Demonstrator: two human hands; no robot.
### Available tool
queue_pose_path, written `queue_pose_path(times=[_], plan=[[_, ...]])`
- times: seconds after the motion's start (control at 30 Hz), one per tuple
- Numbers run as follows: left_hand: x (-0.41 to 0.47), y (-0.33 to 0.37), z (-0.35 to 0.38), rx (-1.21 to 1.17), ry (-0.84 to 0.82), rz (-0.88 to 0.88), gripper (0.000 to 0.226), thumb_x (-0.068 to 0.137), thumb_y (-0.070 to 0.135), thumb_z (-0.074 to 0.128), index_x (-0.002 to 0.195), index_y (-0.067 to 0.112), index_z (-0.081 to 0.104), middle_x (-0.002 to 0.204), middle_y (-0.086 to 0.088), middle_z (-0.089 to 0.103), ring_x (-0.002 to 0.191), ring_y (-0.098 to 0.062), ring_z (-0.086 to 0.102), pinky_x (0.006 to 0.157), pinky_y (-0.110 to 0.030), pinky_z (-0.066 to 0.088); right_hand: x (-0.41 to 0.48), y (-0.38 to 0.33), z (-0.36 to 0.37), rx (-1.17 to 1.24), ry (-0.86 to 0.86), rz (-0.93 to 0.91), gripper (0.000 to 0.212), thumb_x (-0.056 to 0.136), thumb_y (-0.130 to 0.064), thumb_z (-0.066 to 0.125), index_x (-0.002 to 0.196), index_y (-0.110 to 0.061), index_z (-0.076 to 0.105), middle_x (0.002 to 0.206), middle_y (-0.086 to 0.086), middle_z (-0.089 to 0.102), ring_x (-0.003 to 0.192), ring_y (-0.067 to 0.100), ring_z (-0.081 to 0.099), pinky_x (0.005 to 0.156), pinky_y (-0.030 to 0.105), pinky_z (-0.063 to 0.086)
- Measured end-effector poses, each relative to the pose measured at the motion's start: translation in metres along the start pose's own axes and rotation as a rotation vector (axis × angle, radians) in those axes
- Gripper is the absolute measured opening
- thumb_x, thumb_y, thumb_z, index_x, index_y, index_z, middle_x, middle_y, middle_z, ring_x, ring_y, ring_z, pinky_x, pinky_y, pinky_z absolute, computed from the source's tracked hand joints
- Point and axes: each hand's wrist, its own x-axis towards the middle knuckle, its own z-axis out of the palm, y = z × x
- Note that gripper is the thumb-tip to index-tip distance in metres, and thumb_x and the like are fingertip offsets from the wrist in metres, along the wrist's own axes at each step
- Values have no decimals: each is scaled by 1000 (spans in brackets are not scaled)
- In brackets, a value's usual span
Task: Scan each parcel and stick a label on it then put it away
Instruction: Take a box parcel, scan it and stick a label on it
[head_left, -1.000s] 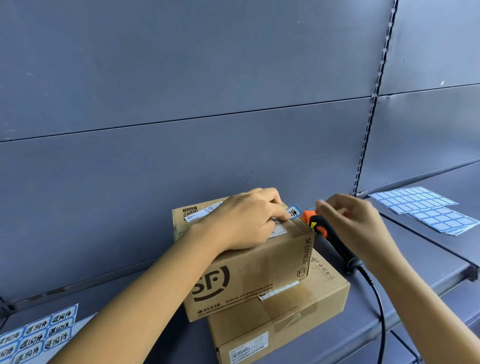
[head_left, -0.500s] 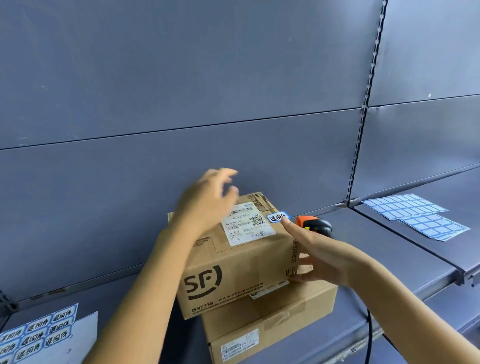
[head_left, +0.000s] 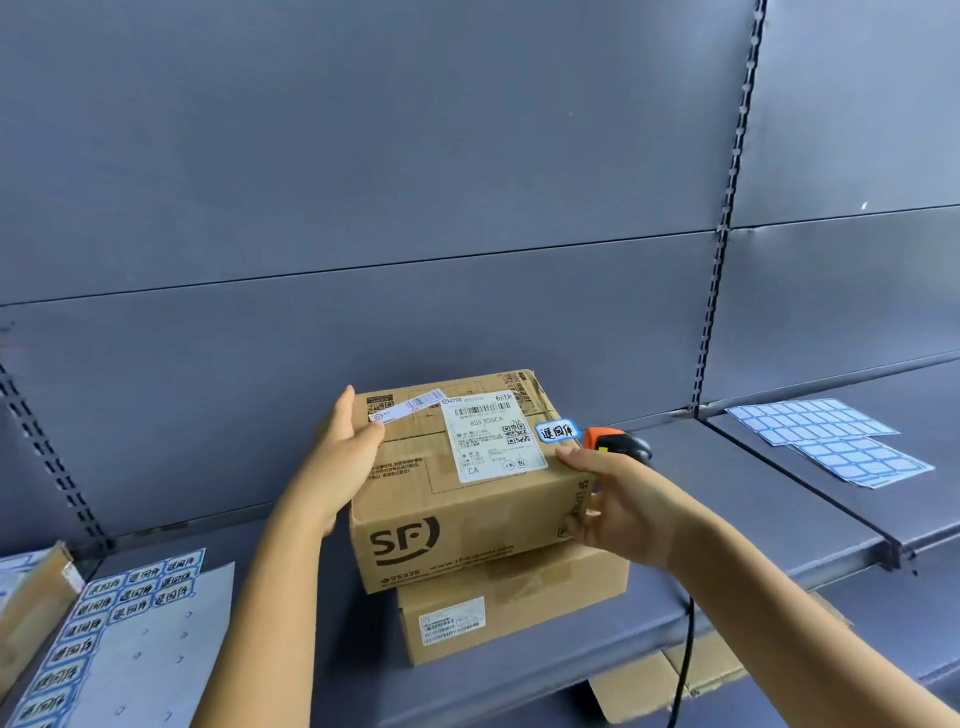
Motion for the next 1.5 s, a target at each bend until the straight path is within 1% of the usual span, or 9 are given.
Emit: queue_pose_path(times=[0.23,0.33,0.43,0.67,0.8,1.03,1.2,1.33,1.5], plan=[[-48,0,2,-236,72,59,53,100,35,42,147,42,17,144,10,40,127,-22,46,105,-47,38,-37,5,-20,109,-26,-7,46,59,-19,73,105,-16,67,99,1,62,84,16,56,61,25,43],[-77,-3,6,-549,226,103,28,101,28,41,128,31,46,127,7,51,110,-22,56,87,-33,47,-61,11,-51,186,26,-63,51,60,-21,70,110,-13,63,105,5,58,86,17,48,56,22,38],[-115,-17,27,-433,267,186,20,100,14,42,98,23,60,108,5,59,105,-22,56,76,-27,46,-105,17,-101,273,120,-150,35,63,-20,65,97,-12,63,94,5,60,78,15,45,62,22,35],[-176,-30,181,-236,-207,184,27,97,5,44,86,23,61,90,7,63,82,-8,57,73,-24,45,-242,61,-220,336,378,-295,99,15,-28,94,108,-11,62,108,8,60,84,18,54,47,20,46],[-215,-23,277,-252,-525,57,25,98,6,42,82,19,58,84,1,63,73,-12,57,58,-17,46,-342,102,-262,397,566,-393,99,19,-29,95,111,-12,62,114,8,57,80,14,55,51,20,45],[-300,-37,371,-5,-1059,105,21,97,3,41,88,12,58,88,-2,64,77,-15,58,61,-17,46,-478,203,-265,653,953,-586,111,13,-24,96,118,-15,61,121,8,65,89,19,63,51,19,50],[-362,-44,405,97,-1261,135,23,96,3,42,86,16,58,87,0,65,72,-9,59,58,-15,45,-533,254,-254,766,1127,-612,107,12,-23,95,114,-16,62,119,6,63,89,18,61,51,18,50],[-409,-46,432,160,-1370,131,24,96,5,42,85,19,57,88,2,65,70,-9,59,59,-21,42,-572,277,-262,823,1199,-635,66,37,-20,87,99,-17,64,119,8,62,81,18,65,49,17,49],[-458,-42,482,171,-1374,120,20,97,7,41,90,18,57,91,2,66,71,-8,58,63,-21,43,-613,284,-314,814,1183,-614,115,4,-22,94,115,-16,62,111,7,67,89,19,62,49,19,50]])
